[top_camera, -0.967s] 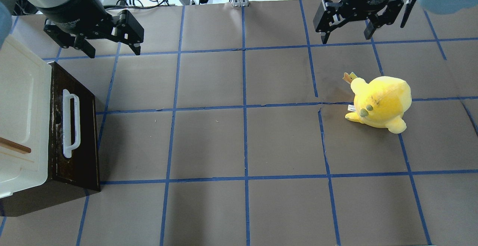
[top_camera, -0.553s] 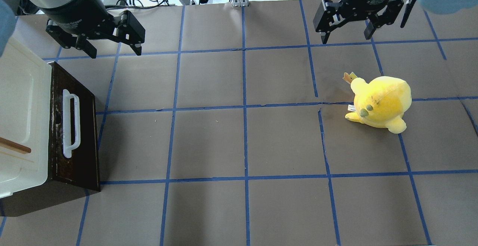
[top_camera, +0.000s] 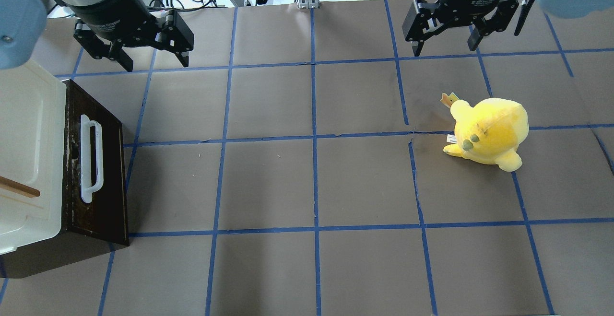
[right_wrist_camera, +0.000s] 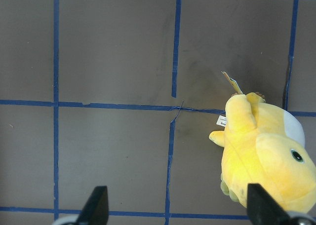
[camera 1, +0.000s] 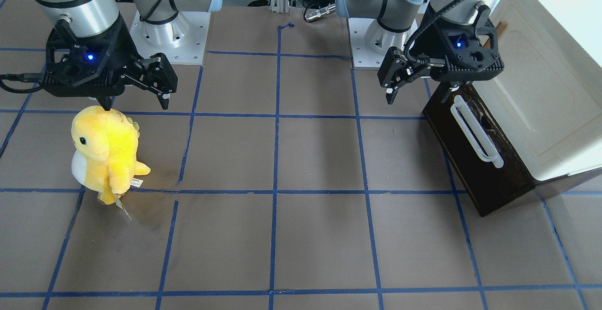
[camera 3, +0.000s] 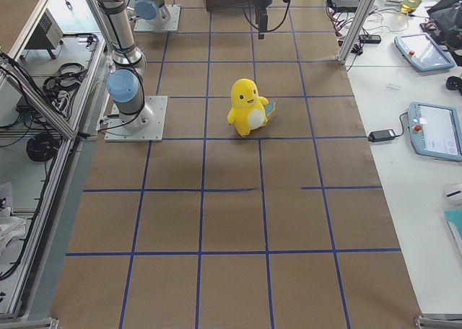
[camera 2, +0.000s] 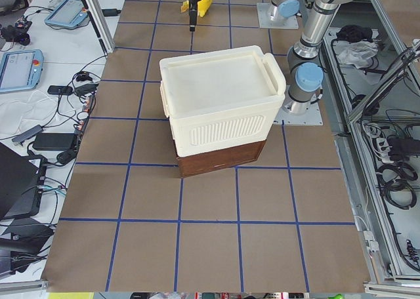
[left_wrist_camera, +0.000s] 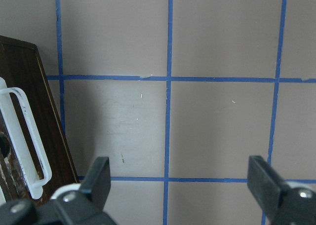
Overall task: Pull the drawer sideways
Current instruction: 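Move the left gripper toward the white handle on the wooden drawer, then lower the open left gripper around the white bar handle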
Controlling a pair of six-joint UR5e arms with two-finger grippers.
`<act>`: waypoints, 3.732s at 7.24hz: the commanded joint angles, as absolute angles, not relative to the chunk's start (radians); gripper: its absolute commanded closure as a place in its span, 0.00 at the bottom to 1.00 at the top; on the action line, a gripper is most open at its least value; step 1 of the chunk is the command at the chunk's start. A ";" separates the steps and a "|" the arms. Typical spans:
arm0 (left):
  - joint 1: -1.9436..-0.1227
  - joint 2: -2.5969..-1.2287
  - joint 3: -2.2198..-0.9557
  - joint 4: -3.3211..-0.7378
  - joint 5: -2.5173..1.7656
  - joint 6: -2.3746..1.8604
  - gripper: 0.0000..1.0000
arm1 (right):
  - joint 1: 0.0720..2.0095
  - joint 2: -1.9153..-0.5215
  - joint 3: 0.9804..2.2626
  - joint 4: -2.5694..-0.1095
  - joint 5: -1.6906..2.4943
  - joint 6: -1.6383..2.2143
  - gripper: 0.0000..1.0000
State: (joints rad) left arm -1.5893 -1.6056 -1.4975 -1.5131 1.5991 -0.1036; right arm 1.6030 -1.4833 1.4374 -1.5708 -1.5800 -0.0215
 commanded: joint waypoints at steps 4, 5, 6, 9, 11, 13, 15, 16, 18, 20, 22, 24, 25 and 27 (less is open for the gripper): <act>-1.611 -1.710 -1.610 -1.482 2.009 -0.346 0.00 | 1.603 -1.483 1.437 -1.571 -1.580 -0.021 0.00; -1.627 -1.744 -1.626 -1.482 2.013 -0.509 0.00 | 1.603 -1.483 1.437 -1.571 -1.580 -0.021 0.00; -1.640 -1.788 -1.632 -1.488 2.055 -0.540 0.00 | 1.603 -1.483 1.437 -1.571 -1.580 -0.021 0.00; -1.687 -1.883 -1.676 -1.564 2.185 -0.734 0.00 | 1.603 -1.483 1.437 -1.571 -1.580 -0.021 0.00; -1.701 -1.904 -1.736 -1.595 2.294 -0.785 0.00 | 1.603 -1.483 1.437 -1.571 -1.580 -0.023 0.00; -1.703 -1.919 -1.761 -1.679 2.457 -0.805 0.00 | 1.603 -1.483 1.437 -1.571 -1.580 -0.021 0.00; -1.701 -1.933 -1.763 -1.750 2.546 -0.792 0.00 | 1.603 -1.483 1.437 -1.571 -1.580 -0.021 0.00; -1.703 -1.956 -1.770 -1.797 2.641 -0.793 0.00 | 1.603 -1.483 1.437 -1.571 -1.580 -0.021 0.00; -1.701 -1.980 -1.778 -1.810 2.680 -0.802 0.00 | 1.603 -1.483 1.437 -1.571 -1.580 -0.021 0.00; -1.701 -2.016 -1.795 -1.810 2.769 -0.802 0.00 | 1.603 -1.483 1.437 -1.571 -1.580 -0.021 0.00; -1.674 -2.026 -1.802 -1.812 2.769 -0.792 0.00 | 1.603 -1.483 1.437 -1.571 -1.580 -0.021 0.00; -1.643 -2.025 -1.813 -1.821 2.766 -0.792 0.00 | 1.603 -1.483 1.437 -1.571 -1.580 -0.021 0.00; -1.643 -2.025 -1.815 -1.830 2.766 -0.792 0.00 | 1.603 -1.483 1.437 -1.571 -1.580 -0.021 0.00; -1.640 -2.026 -1.815 -1.835 2.769 -0.796 0.00 | 1.603 -1.483 1.437 -1.571 -1.580 -0.021 0.00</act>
